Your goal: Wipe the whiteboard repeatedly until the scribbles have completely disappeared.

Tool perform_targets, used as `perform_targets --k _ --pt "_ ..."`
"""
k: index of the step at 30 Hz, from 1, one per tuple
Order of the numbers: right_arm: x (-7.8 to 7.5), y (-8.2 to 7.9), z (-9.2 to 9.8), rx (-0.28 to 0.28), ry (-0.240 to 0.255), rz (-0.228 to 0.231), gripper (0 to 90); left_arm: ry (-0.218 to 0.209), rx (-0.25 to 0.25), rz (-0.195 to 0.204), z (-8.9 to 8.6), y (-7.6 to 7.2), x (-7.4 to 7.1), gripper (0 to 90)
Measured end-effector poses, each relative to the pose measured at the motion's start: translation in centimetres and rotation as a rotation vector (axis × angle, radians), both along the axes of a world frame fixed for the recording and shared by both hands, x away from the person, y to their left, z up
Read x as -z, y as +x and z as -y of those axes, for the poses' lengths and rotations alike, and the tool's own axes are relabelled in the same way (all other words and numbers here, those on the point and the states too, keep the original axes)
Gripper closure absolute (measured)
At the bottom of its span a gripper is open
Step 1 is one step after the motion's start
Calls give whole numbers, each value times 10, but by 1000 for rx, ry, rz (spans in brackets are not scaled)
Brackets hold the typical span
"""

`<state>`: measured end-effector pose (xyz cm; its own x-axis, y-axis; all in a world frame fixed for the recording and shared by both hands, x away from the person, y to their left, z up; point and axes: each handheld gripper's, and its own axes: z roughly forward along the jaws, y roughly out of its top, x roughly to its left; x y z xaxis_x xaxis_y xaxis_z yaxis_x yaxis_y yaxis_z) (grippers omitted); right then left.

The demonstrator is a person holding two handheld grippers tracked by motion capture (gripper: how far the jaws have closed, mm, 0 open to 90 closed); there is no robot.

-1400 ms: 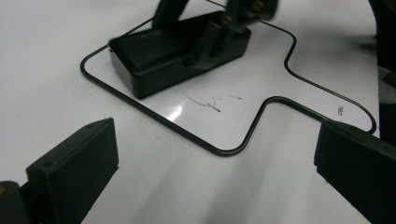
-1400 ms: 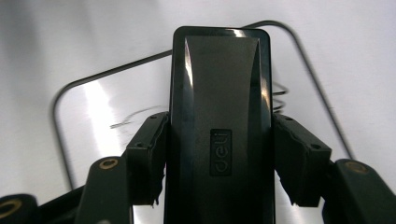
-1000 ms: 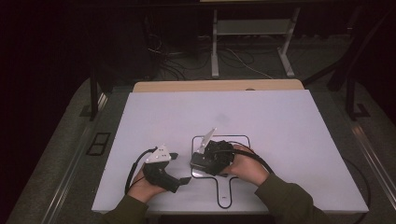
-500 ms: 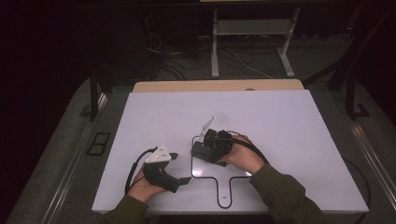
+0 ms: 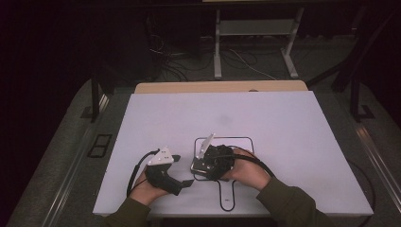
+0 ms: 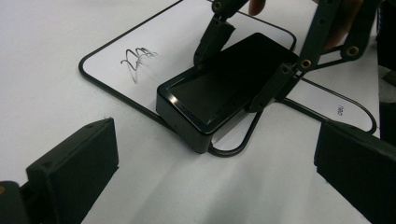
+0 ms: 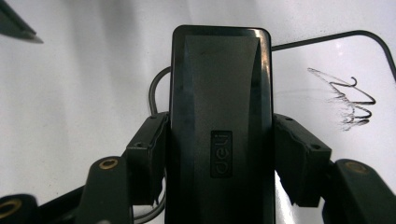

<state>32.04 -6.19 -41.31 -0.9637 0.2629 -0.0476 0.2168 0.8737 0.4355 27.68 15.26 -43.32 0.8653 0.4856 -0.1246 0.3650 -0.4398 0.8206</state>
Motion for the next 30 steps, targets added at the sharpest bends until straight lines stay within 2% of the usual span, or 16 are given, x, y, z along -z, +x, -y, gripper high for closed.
perform_targets --k 3,5,6,7,8,12,16,18,20,21,26,29,30 --pt "0 6 -1 14 -1 6 386 0 0 1 0 0 0 0" --pt "0 15 -2 31 -8 15 386 -5 -5 -4 0 0 0 0" --pt "0 24 -4 45 -14 20 386 -5 -6 -6 0 0 0 0" --pt "0 24 -4 45 -14 20 386 -5 -5 -5 0 0 0 0" --pt "0 33 -5 64 -12 20 386 -6 -5 -5 0 0 0 0" --pt "0 45 -7 89 -13 16 386 5 -3 -2 -1 0 0 0" --pt "0 43 -7 92 -21 24 387 16 -4 2 -1 0 1 0" --pt "0 32 -7 66 -16 15 387 16 -9 2 -1 0 1 0" --pt "0 27 -7 54 -15 15 387 16 -12 4 -2 0 1 0" --pt "0 18 -6 32 -13 9 387 20 -12 7 -2 0 1 0" --pt "-1 4 -6 2 -15 8 387 34 -15 12 -5 2 1 0" --pt "-1 2 -6 -3 -20 10 387 37 -18 13 -6 2 2 0" --pt "0 7 -6 2 -13 8 387 37 -19 11 -6 2 2 0"
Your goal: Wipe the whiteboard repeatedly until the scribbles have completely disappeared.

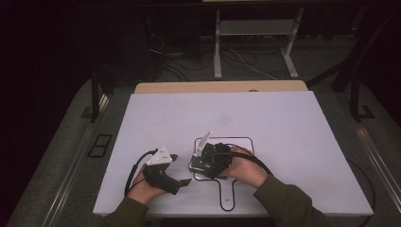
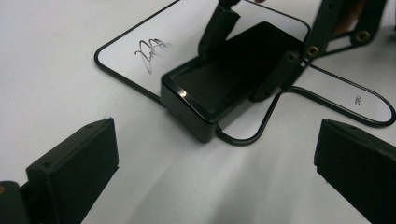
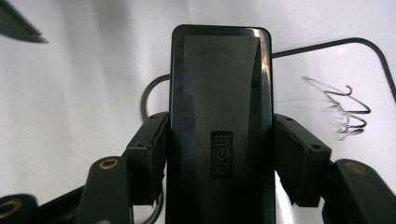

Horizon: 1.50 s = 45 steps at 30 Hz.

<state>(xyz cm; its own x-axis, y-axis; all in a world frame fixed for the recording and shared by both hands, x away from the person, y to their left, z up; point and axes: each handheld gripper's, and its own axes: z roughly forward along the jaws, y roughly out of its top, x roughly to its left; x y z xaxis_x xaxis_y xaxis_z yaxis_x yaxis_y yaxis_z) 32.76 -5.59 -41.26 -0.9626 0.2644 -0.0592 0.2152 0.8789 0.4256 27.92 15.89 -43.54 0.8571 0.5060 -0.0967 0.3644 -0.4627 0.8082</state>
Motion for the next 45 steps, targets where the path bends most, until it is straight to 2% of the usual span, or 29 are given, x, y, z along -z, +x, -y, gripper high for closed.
perform_targets --k 2,6,9,18,21,22,24,27,28,29,34,36,39,45 --pt "0 3 0 10 3 -3 387 -4 -1 -2 0 0 0 0" --pt "0 20 0 44 -2 4 387 -20 -2 -6 1 -1 0 0" --pt "0 39 -1 76 4 5 387 -12 5 -5 1 -1 0 0" --pt "1 65 2 139 13 -10 387 -9 9 -1 2 -1 0 0" --pt "1 64 3 140 16 -8 387 -11 9 -4 2 -1 0 0" --pt "1 63 2 131 3 5 387 -11 8 -6 2 -1 0 0" --pt "1 56 1 116 2 1 386 -11 7 -5 2 -2 0 0" --pt "1 38 2 89 10 4 387 -15 6 -4 2 -2 -1 0" --pt "1 38 2 89 10 4 387 -16 5 -5 2 -2 -1 0" --pt "1 33 3 76 7 15 386 -20 2 -7 3 -2 0 0" --pt "1 10 5 43 16 0 387 -7 9 -1 3 -2 -1 0" --pt "0 5 4 28 6 8 387 -10 8 -3 3 -2 -1 0" --pt "0 7 4 27 3 0 386 -19 2 -4 3 -2 -1 0" --pt "0 27 1 60 -4 -1 387 -17 7 -7 3 -2 -1 0"
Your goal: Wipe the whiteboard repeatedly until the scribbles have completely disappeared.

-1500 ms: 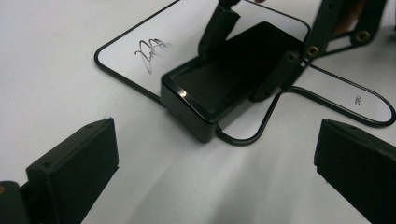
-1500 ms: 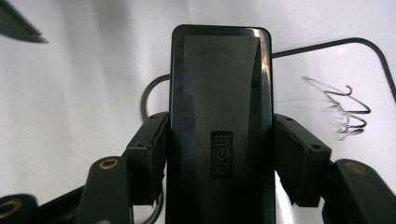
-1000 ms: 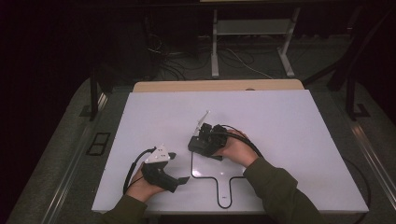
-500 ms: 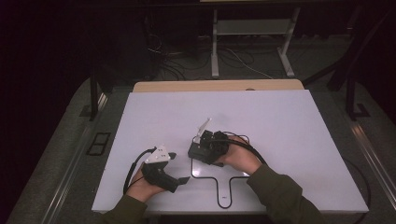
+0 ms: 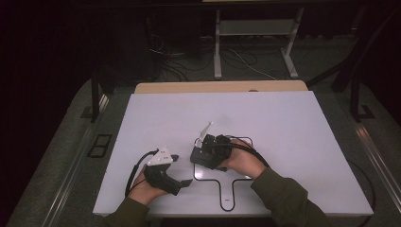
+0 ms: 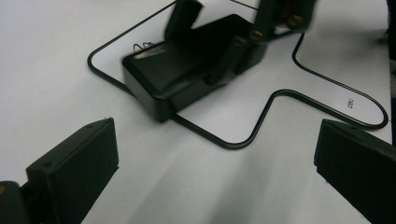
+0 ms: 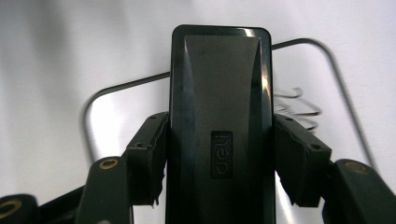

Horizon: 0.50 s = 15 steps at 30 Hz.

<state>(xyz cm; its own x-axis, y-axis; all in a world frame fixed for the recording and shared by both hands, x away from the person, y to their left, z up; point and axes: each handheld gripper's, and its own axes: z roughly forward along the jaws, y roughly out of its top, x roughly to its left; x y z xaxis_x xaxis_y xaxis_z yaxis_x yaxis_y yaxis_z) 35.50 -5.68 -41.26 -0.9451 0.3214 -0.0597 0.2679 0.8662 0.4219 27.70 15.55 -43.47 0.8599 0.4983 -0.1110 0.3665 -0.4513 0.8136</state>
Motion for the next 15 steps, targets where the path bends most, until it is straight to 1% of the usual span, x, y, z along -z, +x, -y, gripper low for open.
perform_targets --k 1,2,3,5,8,9,11,15 --pt "0 9 -1 15 -6 3 387 1 0 0 0 0 0 0" --pt "0 9 -1 15 -6 3 387 3 1 1 0 0 0 0" --pt "0 14 -1 21 -8 5 387 1 0 0 0 0 0 0" --pt "0 23 -1 38 -5 -7 387 0 0 0 0 0 0 0" --pt "0 34 -2 60 -12 -6 387 2 1 2 0 1 0 0" --pt "-1 40 -2 75 -12 -12 387 3 2 2 -1 1 0 0" --pt "0 42 -3 84 -11 -16 387 2 3 3 -1 1 0 0" --pt "0 54 -3 108 -15 -13 387 0 2 -1 -1 0 0 0"
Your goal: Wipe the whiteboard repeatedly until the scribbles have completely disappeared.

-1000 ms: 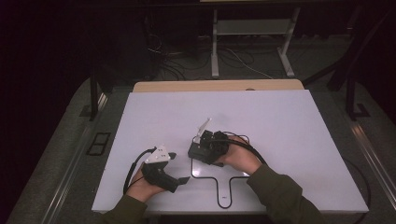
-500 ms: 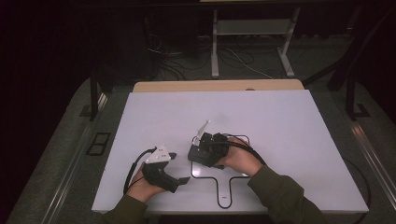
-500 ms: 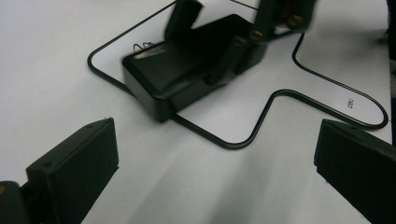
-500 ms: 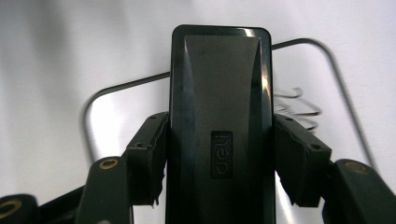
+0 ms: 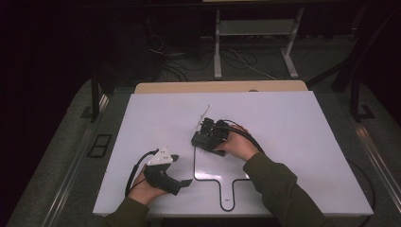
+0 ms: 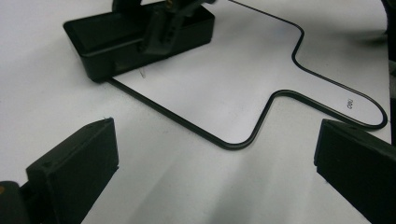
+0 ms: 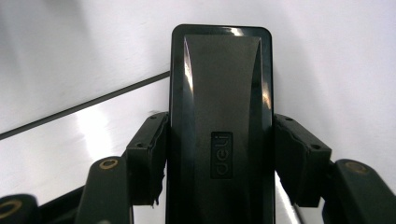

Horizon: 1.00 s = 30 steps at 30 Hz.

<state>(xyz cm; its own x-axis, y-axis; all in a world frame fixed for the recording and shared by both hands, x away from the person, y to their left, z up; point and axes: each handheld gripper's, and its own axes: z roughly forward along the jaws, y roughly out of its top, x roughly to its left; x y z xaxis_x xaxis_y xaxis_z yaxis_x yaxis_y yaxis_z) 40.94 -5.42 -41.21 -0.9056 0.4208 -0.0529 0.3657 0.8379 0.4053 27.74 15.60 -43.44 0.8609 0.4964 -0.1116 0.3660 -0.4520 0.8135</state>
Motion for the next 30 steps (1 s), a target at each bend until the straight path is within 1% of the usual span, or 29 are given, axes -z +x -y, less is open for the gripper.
perform_targets --k 3,4,5,7,10,14,17,18,20,21,22,25,30 --pt "0 9 1 10 -4 3 387 0 1 0 0 0 0 0" --pt "0 9 1 19 2 -6 387 0 0 0 0 0 0 0" --pt "0 10 1 16 1 -4 387 0 2 1 0 0 0 0" --pt "0 8 1 15 -10 11 386 0 1 3 -1 0 0 0" --pt "-1 -1 -1 -3 -15 8 387 2 2 4 -1 1 0 0" --pt "-1 -18 -3 -33 -26 20 387 1 1 5 0 0 -1 0" --pt "-1 -30 -4 -65 -33 36 387 2 1 0 0 0 0 0" --pt "-1 -32 -4 -74 -37 41 387 1 -1 0 1 0 0 0" --pt "-2 -33 -6 -68 -45 40 386 6 3 5 1 0 0 0" --pt "-1 -30 -5 -76 -54 46 386 6 4 6 1 0 0 0" --pt "-1 -27 -5 -62 -43 37 387 5 4 6 1 0 -1 0" --pt "-1 -16 -5 -31 -37 28 386 4 2 4 1 0 0 0" --pt "-1 3 -4 6 -29 10 386 2 2 0 0 0 0 0"
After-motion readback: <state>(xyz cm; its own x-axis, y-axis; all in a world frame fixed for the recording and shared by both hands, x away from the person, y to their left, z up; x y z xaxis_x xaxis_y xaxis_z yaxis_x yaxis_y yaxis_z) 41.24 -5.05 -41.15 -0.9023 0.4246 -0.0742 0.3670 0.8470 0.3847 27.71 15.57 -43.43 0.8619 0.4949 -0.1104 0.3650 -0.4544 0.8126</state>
